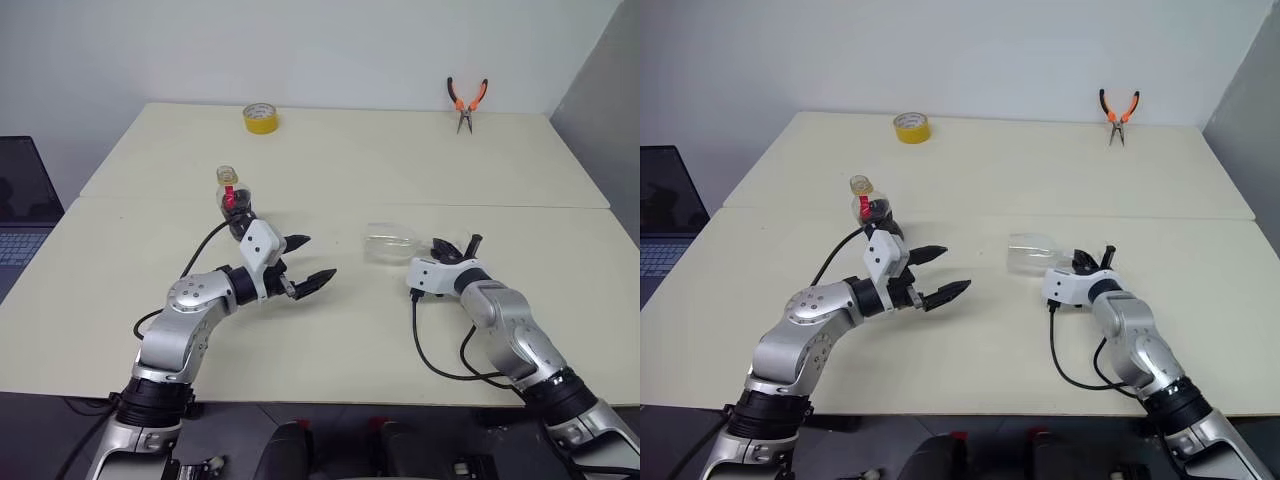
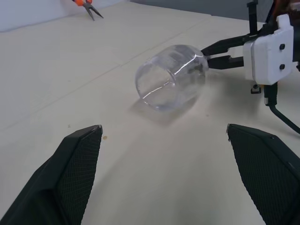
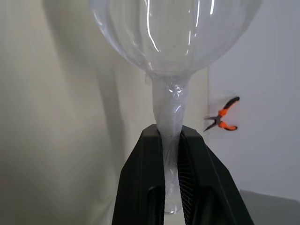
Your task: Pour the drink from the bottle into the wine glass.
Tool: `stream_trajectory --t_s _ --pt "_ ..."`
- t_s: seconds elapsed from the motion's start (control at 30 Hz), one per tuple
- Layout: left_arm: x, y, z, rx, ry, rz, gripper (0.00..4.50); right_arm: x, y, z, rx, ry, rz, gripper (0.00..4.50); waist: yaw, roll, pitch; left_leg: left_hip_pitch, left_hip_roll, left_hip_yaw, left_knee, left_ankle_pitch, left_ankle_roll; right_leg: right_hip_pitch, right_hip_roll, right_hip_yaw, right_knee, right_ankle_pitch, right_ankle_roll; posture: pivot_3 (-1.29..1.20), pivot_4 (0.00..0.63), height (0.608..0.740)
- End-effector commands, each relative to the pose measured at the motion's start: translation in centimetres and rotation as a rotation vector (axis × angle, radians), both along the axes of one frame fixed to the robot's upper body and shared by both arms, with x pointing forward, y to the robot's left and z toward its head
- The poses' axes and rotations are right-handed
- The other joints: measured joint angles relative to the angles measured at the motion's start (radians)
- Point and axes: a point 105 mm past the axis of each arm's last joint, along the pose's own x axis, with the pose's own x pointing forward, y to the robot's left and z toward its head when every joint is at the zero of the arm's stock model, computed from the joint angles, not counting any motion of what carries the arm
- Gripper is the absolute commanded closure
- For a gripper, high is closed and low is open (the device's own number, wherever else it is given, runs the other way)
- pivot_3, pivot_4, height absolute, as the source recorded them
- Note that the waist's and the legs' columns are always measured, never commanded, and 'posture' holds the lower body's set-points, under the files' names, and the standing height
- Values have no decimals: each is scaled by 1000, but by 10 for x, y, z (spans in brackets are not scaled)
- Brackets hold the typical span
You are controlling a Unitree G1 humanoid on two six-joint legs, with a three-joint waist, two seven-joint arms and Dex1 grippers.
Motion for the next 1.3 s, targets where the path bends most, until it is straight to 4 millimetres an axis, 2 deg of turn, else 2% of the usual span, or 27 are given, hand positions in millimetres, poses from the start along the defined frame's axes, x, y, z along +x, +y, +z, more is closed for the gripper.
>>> stream_trajectory --t_s 0.03,0.2,0.27,0.37,0.47,0.57,0.73,0.83,1.03,1.27,1.3 --pt "1 3 11 -41 -27 17 0 -1 4 22 35 -80 4 4373 0 0 0 0 0 0 0 0 0 0 0 0 0 0 0 0 150 740" --pt "3 18 23 -97 -27 53 0 -5 20 48 161 -162 64 4373 -2 0 0 0 0 0 0 0 0 -1 0 0 0 0 0 0 150 740" --pt "-4 27 25 -100 -23 19 0 -8 37 60 340 -198 151 4373 -7 0 0 0 0 0 0 0 0 -1 0 0 0 0 0 0 150 740" --pt "-17 38 23 -76 29 -50 0 -10 56 66 583 -167 262 4373 -19 0 0 0 1 -1 -1 1 -2 -1 1 0 0 0 0 0 150 740" --pt "-23 47 21 -46 74 -85 0 -12 71 63 762 -94 348 4373 -21 0 0 0 0 -1 -1 0 -1 0 0 0 0 0 0 0 150 740" --pt "-23 56 31 -47 80 -81 0 -13 84 54 1012 29 405 4373 -20 0 0 0 0 -2 0 0 1 0 0 -2 0 0 0 0 150 740" --pt "-34 60 36 9 93 -121 0 -11 108 37 1255 166 488 4373 -22 0 0 0 0 -1 -1 0 1 0 0 -1 0 0 0 0 150 740" --pt "-39 56 42 13 91 -139 0 -8 122 30 1346 232 534 4373 -24 1 1 0 1 -1 -1 0 1 0 0 -1 0 0 0 0 150 740" --pt "-43 47 45 8 96 -160 0 5 133 19 1361 272 544 4373 -23 1 1 1 1 -1 -1 0 1 0 0 -1 1 0 -1 0 150 740" --pt "-41 43 49 -3 91 -159 0 3 130 3 1330 311 544 4373 -24 1 1 0 1 -1 -1 0 1 -1 0 -1 1 0 -1 0 150 740" --pt "-40 43 50 -3 91 -156 0 2 128 1 1327 315 544 4023 -24 1 1 1 1 -1 -1 0 1 0 0 -1 1 0 -1 0 150 740"
